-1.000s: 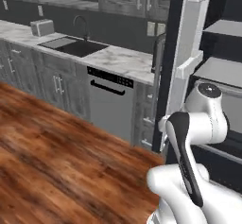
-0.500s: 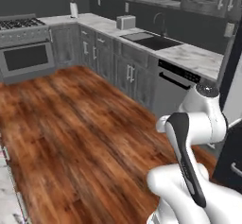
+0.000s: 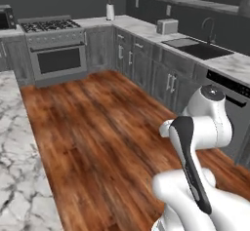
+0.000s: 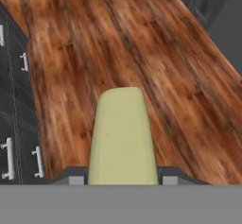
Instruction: Retrieve the butter from the fridge and place it on a plate on the dining table. Then retrieve the butter knife by the fridge and place it near the plate.
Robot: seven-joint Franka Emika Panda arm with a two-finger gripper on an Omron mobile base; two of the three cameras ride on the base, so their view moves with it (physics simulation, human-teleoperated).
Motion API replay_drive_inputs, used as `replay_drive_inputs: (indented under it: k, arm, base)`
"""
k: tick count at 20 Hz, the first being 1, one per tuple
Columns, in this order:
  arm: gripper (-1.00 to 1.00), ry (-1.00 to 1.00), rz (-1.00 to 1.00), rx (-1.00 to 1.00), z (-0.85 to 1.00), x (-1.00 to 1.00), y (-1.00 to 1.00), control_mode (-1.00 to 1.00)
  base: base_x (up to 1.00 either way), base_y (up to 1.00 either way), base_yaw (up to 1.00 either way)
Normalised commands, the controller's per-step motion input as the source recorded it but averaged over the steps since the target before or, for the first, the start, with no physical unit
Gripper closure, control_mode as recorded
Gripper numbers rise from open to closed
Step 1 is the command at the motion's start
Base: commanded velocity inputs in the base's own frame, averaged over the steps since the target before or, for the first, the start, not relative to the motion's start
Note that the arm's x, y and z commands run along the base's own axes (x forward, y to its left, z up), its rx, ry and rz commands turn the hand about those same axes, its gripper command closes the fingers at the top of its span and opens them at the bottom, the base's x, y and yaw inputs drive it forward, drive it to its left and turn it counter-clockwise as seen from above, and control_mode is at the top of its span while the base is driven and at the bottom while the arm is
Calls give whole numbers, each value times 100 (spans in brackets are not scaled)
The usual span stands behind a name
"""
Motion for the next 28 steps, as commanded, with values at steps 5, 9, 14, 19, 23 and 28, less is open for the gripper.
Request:
replay_drive_inputs:
  k: [5,9,14,19,23,28]
  arm:
    - [100,0,0,0,0,0,0,100]
    - [100,0,0,0,0,0,0,100]
    - [100,0,0,0,0,0,0,100]
    - [100,0,0,0,0,0,0,100]
    - [100,0,0,0,0,0,0,100]
    - [100,0,0,0,0,0,0,100]
  base:
    - [100,64,3]
    - [100,14,4]
    - [100,2,2]
    - [100,-4,5]
    - [100,-18,12]
    - [100,-11,39]
